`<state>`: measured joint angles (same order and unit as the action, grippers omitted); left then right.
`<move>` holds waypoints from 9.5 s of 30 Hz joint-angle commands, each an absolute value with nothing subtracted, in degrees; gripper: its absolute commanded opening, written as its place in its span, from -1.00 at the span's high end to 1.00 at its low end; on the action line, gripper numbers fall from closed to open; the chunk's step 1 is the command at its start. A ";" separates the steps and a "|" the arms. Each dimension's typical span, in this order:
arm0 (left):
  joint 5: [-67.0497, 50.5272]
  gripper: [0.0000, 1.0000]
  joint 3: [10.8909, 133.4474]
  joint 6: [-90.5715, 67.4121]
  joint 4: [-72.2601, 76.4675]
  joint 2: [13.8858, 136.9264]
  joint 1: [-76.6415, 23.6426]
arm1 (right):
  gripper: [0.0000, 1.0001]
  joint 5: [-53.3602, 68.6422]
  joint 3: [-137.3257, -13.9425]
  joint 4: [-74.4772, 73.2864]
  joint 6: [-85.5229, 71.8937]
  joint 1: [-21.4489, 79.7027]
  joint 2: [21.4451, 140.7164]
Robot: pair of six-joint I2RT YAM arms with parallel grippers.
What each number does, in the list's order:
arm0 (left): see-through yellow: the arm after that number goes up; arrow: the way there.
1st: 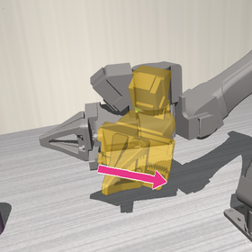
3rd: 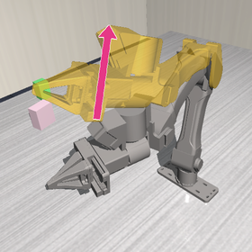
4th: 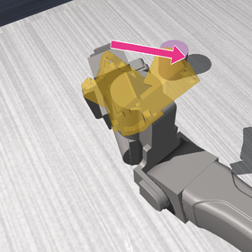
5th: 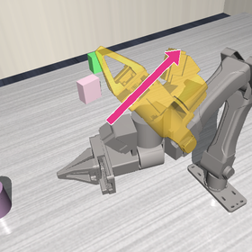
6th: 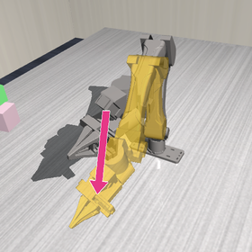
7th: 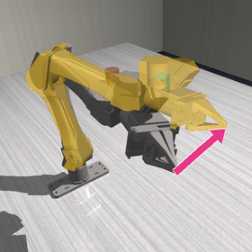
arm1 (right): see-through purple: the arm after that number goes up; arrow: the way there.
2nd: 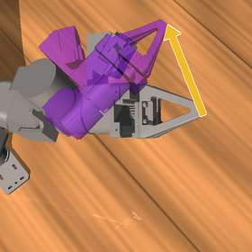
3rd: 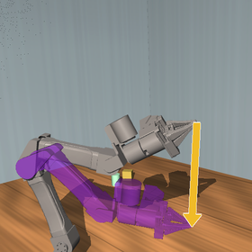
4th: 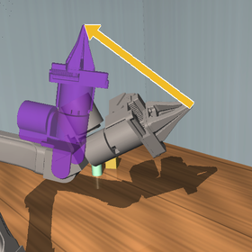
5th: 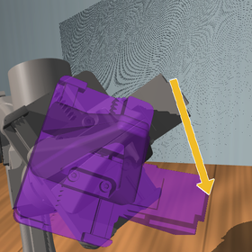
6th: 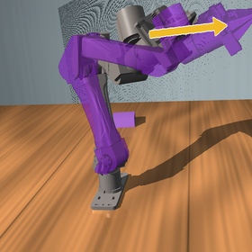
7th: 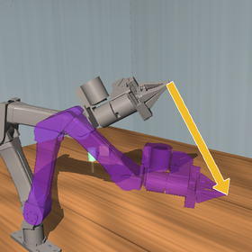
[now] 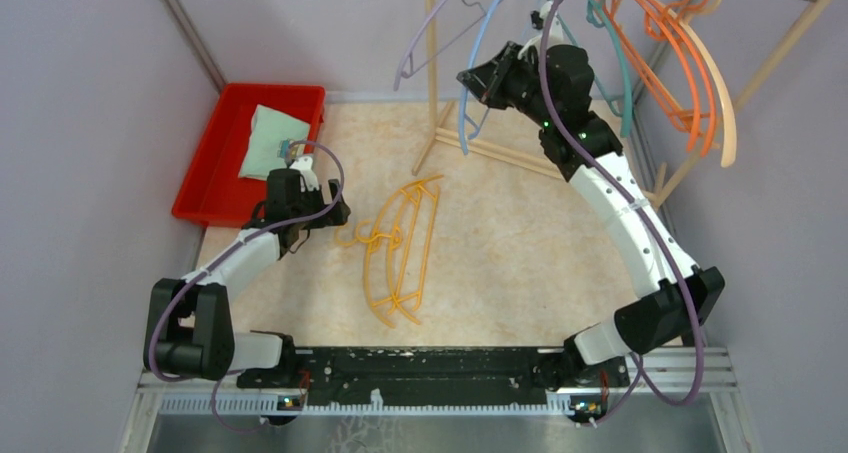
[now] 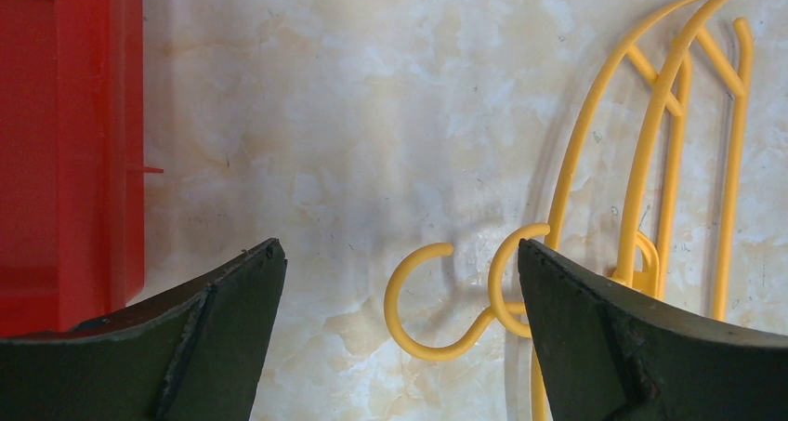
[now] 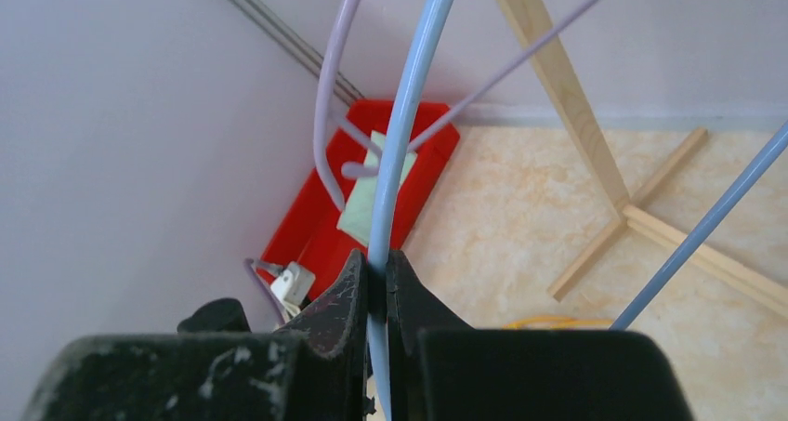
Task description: Organize the hangers
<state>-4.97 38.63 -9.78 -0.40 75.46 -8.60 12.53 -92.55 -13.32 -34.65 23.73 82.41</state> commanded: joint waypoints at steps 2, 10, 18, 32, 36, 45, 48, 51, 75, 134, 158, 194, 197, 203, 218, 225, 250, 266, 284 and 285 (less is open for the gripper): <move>-4.41 -0.99 38.27 -9.03 1.05 75.47 -8.35 | 1.00 15.24 -98.94 -1.60 -36.47 20.69 86.34; -3.73 -0.99 38.18 -8.83 0.45 75.75 -8.35 | 1.00 17.40 -105.99 3.32 -39.68 16.38 94.07; -3.25 -0.99 38.25 -8.71 0.59 76.28 -8.11 | 1.00 18.62 -111.03 4.78 -40.69 14.35 99.42; -4.45 -0.99 38.22 -8.89 0.36 76.46 -7.82 | 1.00 21.64 -98.79 5.62 -42.23 14.37 92.24; -5.37 -0.99 38.22 -9.33 0.36 76.60 -7.82 | 1.00 21.63 -94.56 6.38 -42.36 14.41 88.94; -6.31 -0.99 38.14 -9.91 0.70 76.69 -7.88 | 1.00 24.37 -99.45 6.11 -41.97 14.45 89.33; -6.22 -0.99 38.13 -9.96 0.62 76.47 -7.88 | 1.00 24.95 -99.87 6.23 -42.09 14.48 89.46; -6.07 -0.99 38.10 -9.90 0.53 76.14 -7.88 | 1.00 25.34 -99.91 6.70 -42.23 14.50 89.65; -6.17 -0.99 38.06 -9.67 0.79 75.35 -7.87 | 1.00 23.08 -104.04 5.43 -41.89 15.62 92.13; -3.77 -0.99 38.18 -8.03 0.32 74.20 -7.82 | -0.05 12.50 -115.55 -8.81 -44.41 21.72 105.79; -5.00 -0.99 38.32 -8.57 0.70 74.88 -7.82 | -0.47 -4.01 -101.04 -16.57 -28.01 23.55 81.29; -4.83 -0.99 38.10 -8.45 0.87 76.03 -7.82 | -0.72 -41.87 -111.76 6.89 13.62 20.48 99.40; -4.83 -0.99 38.12 -8.40 1.04 76.18 -7.82 | -0.72 -43.17 -110.96 7.04 13.71 18.85 98.74; -4.96 -0.99 38.14 -8.31 1.14 76.20 -7.82 | -0.72 -44.60 -107.82 7.04 14.91 15.68 96.47; -5.69 -0.99 38.15 -8.57 1.10 76.22 -7.82 | -0.72 -46.84 -99.42 9.83 16.52 7.11 88.57; -5.91 -0.99 38.18 -8.61 1.23 76.29 -7.82 | -0.71 -46.36 -95.95 8.26 16.20 2.37 84.90; -5.55 -0.99 38.36 -9.12 0.89 76.63 -7.87 | -0.80 -14.89 -96.03 -18.77 -3.56 0.40 73.76; -5.31 -0.99 38.84 -9.47 0.57 76.46 -7.82 | -0.95 -6.74 -101.67 -39.56 -10.90 23.97 81.78; -5.00 -0.99 42.48 -12.09 -1.59 77.21 -5.12 | -0.60 -2.07 -94.60 -35.57 -17.87 52.73 101.67; -5.04 -0.99 43.37 -12.56 -2.32 77.47 -4.79 | -0.57 -1.47 -93.15 -34.16 -18.44 52.99 101.83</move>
<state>-5.10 39.42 -10.90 -0.99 76.66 -5.74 -4.54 -95.35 -39.29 -15.11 52.62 101.82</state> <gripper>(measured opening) 0.997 0.809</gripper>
